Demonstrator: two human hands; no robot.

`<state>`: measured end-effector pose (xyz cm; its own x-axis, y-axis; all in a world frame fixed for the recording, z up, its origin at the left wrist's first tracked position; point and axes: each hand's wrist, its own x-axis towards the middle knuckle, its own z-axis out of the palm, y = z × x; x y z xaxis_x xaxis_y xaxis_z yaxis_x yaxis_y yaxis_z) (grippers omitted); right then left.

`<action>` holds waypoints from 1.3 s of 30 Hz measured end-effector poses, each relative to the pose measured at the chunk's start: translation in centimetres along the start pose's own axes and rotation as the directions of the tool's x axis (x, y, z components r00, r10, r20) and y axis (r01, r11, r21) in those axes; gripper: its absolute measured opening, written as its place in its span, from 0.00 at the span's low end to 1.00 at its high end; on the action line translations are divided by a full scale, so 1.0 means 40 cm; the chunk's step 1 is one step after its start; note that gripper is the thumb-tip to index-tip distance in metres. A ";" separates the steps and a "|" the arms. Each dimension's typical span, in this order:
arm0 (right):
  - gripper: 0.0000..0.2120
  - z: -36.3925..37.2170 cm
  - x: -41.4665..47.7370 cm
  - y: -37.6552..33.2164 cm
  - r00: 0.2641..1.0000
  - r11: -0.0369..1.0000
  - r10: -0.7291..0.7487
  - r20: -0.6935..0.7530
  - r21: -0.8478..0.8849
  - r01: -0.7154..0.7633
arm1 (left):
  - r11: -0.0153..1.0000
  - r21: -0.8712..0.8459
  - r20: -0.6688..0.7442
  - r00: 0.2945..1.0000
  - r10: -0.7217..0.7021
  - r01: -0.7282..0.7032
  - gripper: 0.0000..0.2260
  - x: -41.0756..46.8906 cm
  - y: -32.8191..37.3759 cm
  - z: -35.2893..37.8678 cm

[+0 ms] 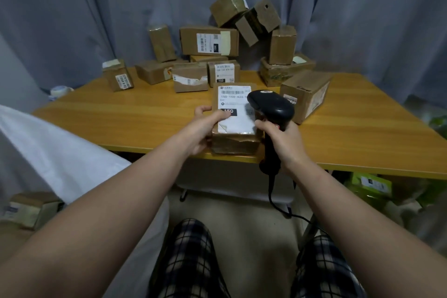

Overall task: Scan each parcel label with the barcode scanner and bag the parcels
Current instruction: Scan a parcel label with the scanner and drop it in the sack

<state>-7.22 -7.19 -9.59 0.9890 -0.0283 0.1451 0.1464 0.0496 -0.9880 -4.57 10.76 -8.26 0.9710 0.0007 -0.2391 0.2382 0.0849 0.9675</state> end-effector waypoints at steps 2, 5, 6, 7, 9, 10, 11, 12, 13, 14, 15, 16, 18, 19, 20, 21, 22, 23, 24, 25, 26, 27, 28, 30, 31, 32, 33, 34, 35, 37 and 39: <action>0.07 0.003 -0.008 0.004 1.000 1.000 0.008 -0.020 0.011 -0.008 | 0.996 0.077 0.059 0.998 0.031 -0.035 0.31 -0.016 0.000 -0.009; 0.07 0.001 -0.009 0.004 0.999 0.997 0.025 -0.024 0.078 -0.023 | 0.940 0.313 0.176 0.981 0.081 -0.134 0.49 -0.034 -0.006 -0.023; 0.08 0.001 -0.008 -0.003 0.999 0.996 0.024 -0.024 0.086 -0.022 | 0.914 0.374 0.200 0.976 0.088 -0.159 0.53 -0.032 -0.009 -0.029; 0.08 0.001 -0.007 -0.011 0.999 0.995 0.024 -0.025 0.093 -0.021 | 0.893 0.409 0.211 0.972 0.107 -0.187 0.56 -0.032 -0.010 -0.032; 0.09 0.004 -0.005 -0.026 0.999 0.994 0.016 -0.035 0.108 -0.012 | 0.857 0.448 0.193 0.963 0.187 -0.257 0.60 -0.031 -0.010 -0.037; 0.10 0.005 -0.006 -0.031 0.999 0.995 0.002 -0.047 0.097 0.002 | 0.835 0.471 0.174 0.958 0.229 -0.285 0.61 -0.032 -0.011 -0.037; 0.10 0.007 -0.008 -0.031 0.998 0.998 -0.027 -0.063 0.061 0.031 | 0.824 0.476 0.152 0.952 0.265 -0.305 0.61 -0.029 -0.017 -0.039; 0.08 0.007 -0.013 -0.028 0.995 0.998 -0.069 -0.075 0.007 0.070 | 0.834 0.459 0.122 0.952 0.282 -0.306 0.60 -0.029 -0.025 -0.040; 0.07 0.006 -0.021 -0.023 0.991 0.992 -0.115 -0.075 -0.051 0.111 | 0.855 0.423 0.091 0.953 0.290 -0.301 0.59 -0.026 -0.037 -0.044; 0.05 0.005 -0.030 -0.016 0.986 0.984 -0.153 -0.067 -0.099 0.146 | 0.874 0.389 0.068 0.955 0.288 -0.291 0.58 -0.024 -0.047 -0.047; 0.04 0.003 -0.040 -0.007 0.982 0.977 -0.181 -0.060 -0.127 0.172 | 0.884 0.367 0.057 0.956 0.289 -0.289 0.58 -0.020 -0.058 -0.050; 0.04 0.003 -0.051 0.002 0.979 0.971 -0.199 -0.054 -0.144 0.189 | 0.885 0.365 0.055 0.956 0.288 -0.288 0.58 -0.018 -0.065 -0.051; 0.05 0.006 -0.072 0.022 0.975 0.964 -0.218 -0.045 -0.163 0.208 | 0.875 0.380 0.060 0.952 0.299 -0.299 0.58 -0.017 -0.068 -0.050; 0.06 0.009 -0.082 0.030 0.974 0.964 -0.220 -0.043 -0.164 0.211 | 0.872 0.384 0.058 0.951 0.304 -0.302 0.58 -0.016 -0.067 -0.050; 0.07 0.011 -0.090 0.037 0.974 0.963 -0.220 -0.045 -0.166 0.210 | 0.872 0.386 0.055 0.951 0.304 -0.301 0.58 -0.016 -0.066 -0.049; 0.08 0.014 -0.098 0.042 0.973 0.961 -0.225 -0.050 -0.178 0.213 | 0.873 0.384 0.057 0.951 0.303 -0.300 0.58 -0.016 -0.066 -0.049; 0.09 0.015 -0.105 0.046 0.970 0.955 -0.237 -0.053 -0.195 0.222 | 0.875 0.382 0.060 0.952 0.299 -0.298 0.58 -0.016 -0.065 -0.048; 0.09 0.015 -0.112 0.048 0.967 0.949 -0.250 -0.051 -0.211 0.234 | 0.877 0.377 0.064 0.953 0.295 -0.297 0.58 -0.014 -0.066 -0.050; 0.08 0.016 -0.117 0.048 0.964 0.944 -0.262 -0.047 -0.220 0.246 | 0.879 0.378 0.064 0.955 0.289 -0.291 0.59 -0.013 -0.066 -0.051; 0.07 0.014 -0.122 0.049 0.962 0.940 -0.270 -0.042 -0.225 0.254 | 0.880 0.380 0.065 0.957 0.283 -0.286 0.59 -0.013 -0.066 -0.051; 0.06 0.014 -0.126 0.050 0.962 0.940 -0.272 -0.039 -0.224 0.257 | 0.880 0.384 0.064 0.959 0.277 -0.280 0.59 -0.014 -0.065 -0.051; 0.06 0.014 -0.129 0.052 0.962 0.942 -0.269 -0.040 -0.217 0.254 | 0.880 0.388 0.063 0.960 0.273 -0.276 0.59 -0.014 -0.064 -0.050; 0.06 0.014 -0.133 0.054 0.963 0.944 -0.266 -0.041 -0.211 0.252 | 0.880 0.392 0.059 0.961 0.269 -0.270 0.60 -0.014 -0.064 -0.050; 0.07 0.013 -0.136 0.059 0.962 0.943 -0.270 -0.039 -0.213 0.256 | 0.876 0.407 0.048 0.964 0.262 -0.259 0.60 -0.015 -0.061 -0.048; 0.08 0.013 -0.138 0.061 0.962 0.942 -0.271 -0.035 -0.217 0.257 | 0.873 0.416 0.043 0.965 0.260 -0.254 0.60 -0.016 -0.061 -0.048; 0.09 0.012 -0.140 0.063 0.963 0.942 -0.269 -0.034 -0.217 0.256 | 0.871 0.423 0.040 0.965 0.258 -0.250 0.60 -0.016 -0.060 -0.047; 0.09 0.012 -0.142 0.064 0.963 0.943 -0.268 -0.035 -0.215 0.254 | 0.872 0.423 0.038 0.966 0.256 -0.247 0.59 -0.016 -0.059 -0.046; 0.09 0.012 -0.142 0.065 0.963 0.944 -0.267 -0.037 -0.210 0.254 | 0.873 0.422 0.037 0.967 0.252 -0.244 0.59 -0.016 -0.058 -0.046; 0.08 0.011 -0.142 0.066 0.963 0.945 -0.265 -0.040 -0.207 0.252 | 0.875 0.419 0.040 0.968 0.249 -0.243 0.58 -0.017 -0.057 -0.046; 0.08 0.012 -0.142 0.064 0.964 0.947 -0.261 -0.039 -0.205 0.248 | 0.874 0.422 0.040 0.968 0.248 -0.242 0.57 -0.020 -0.056 -0.045; 0.09 0.013 -0.141 0.061 0.965 0.949 -0.260 -0.034 -0.196 0.248 | 0.872 0.424 0.036 0.967 0.253 -0.244 0.57 -0.021 -0.054 -0.046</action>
<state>-12.44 -6.39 -12.80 0.9158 -0.0741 0.3948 0.3804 -0.1553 -0.9117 -5.95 12.39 -10.32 0.9998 -0.0137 0.0167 -0.0204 -0.3481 0.9372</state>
